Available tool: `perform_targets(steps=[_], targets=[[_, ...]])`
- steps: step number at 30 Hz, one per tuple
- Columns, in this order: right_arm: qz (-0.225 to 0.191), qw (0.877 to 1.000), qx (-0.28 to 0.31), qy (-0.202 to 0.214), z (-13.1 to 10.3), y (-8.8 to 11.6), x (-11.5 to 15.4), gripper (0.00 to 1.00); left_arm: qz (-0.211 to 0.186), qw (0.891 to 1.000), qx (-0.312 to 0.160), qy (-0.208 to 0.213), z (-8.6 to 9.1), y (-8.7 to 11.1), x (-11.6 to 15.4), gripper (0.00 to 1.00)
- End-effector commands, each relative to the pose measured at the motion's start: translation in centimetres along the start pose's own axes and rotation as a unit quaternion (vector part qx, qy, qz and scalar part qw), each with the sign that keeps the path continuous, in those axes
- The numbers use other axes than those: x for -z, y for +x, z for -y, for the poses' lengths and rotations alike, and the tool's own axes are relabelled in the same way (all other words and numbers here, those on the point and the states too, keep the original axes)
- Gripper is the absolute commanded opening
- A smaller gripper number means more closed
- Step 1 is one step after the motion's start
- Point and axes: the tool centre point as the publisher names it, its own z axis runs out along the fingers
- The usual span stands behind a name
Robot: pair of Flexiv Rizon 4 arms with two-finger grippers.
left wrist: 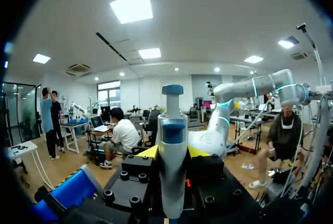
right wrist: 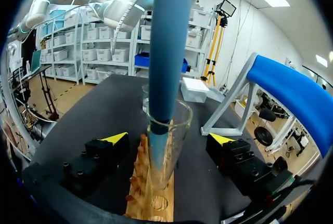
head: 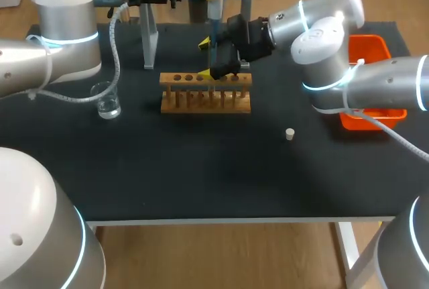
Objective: Invert the test tube, pick up the pipette, mount the tip to pipette, aspirate from beaker and dispense into the tube, eject the tip, return the pipette, and cap with the stopper.
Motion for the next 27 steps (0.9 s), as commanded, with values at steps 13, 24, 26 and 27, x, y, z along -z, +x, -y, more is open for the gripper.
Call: perform_targets(steps=[13,24,26,27], targets=[[-0.002,1.0,0.0,0.001,0.0,-0.1,0.0,1.0,0.0,1.0,-0.004,-0.006,0.9,0.2,-0.3,0.0],[-0.002,1.0,0.0,0.001,0.0,-0.1,0.0,1.0,0.002,1.0,-0.006,-0.012,1.5,0.4,-0.4,0.0],[-0.002,1.0,0.0,0.001,0.0,-0.1,0.0,1.0,0.003,1.0,-0.007,-0.013,1.6,0.4,-0.5,0.0],[-0.002,1.0,0.0,0.001,0.0,-0.1,0.0,1.0,0.003,1.0,-0.007,-0.013,1.6,0.4,-0.5,0.0]])
